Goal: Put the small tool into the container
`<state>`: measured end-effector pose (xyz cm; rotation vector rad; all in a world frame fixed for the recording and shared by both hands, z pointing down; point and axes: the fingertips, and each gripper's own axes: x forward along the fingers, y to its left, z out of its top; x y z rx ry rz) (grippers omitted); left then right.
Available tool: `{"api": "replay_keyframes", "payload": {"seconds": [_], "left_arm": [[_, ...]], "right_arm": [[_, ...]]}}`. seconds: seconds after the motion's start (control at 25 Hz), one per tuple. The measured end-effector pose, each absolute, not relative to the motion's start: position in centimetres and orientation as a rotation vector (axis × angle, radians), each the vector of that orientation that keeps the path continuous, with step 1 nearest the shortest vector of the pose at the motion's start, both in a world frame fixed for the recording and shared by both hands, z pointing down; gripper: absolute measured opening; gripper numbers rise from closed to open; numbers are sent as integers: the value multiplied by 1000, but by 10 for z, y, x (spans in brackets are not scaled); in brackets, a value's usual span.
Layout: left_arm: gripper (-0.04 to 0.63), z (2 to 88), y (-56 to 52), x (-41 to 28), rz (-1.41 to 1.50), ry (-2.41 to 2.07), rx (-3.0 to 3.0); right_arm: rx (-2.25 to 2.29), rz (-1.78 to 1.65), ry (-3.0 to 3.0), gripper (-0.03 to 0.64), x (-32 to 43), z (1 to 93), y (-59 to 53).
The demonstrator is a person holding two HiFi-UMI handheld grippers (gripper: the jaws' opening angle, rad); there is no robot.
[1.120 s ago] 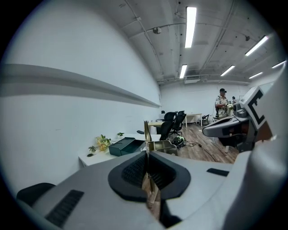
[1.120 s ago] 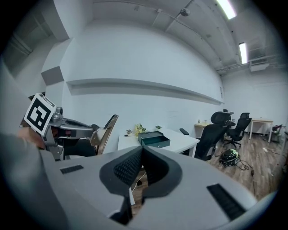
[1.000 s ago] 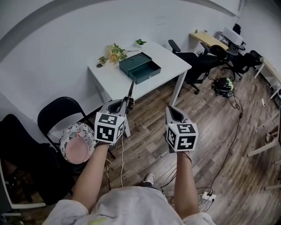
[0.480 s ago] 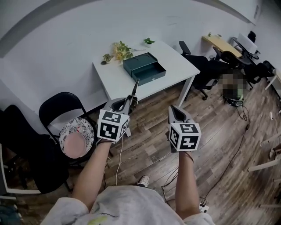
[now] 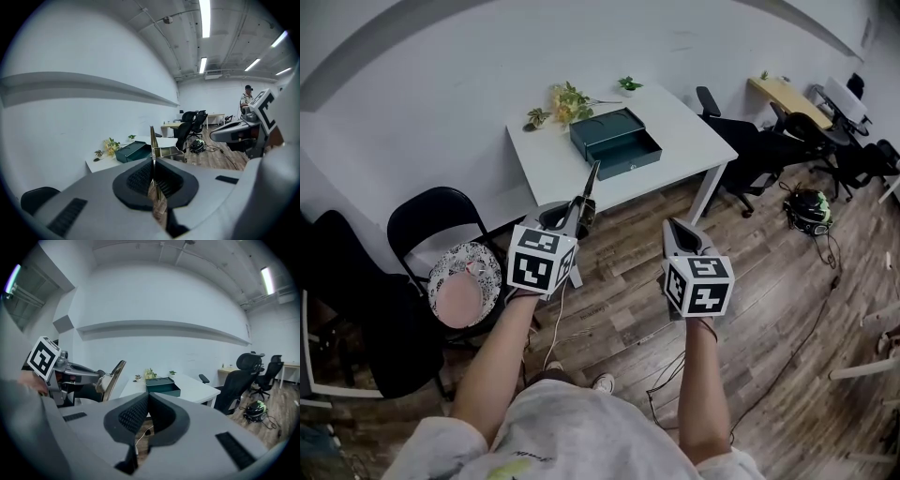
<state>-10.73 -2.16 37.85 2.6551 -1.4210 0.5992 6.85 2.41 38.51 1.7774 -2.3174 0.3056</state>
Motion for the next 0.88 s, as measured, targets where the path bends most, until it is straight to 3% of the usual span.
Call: {"api": "replay_keyframes", "payload": {"seconds": [0.88], "left_arm": [[0,399,-127,-101,590,-1403,2640]], "right_arm": [[1742,281,-2290,5,71,396,-80]]}}
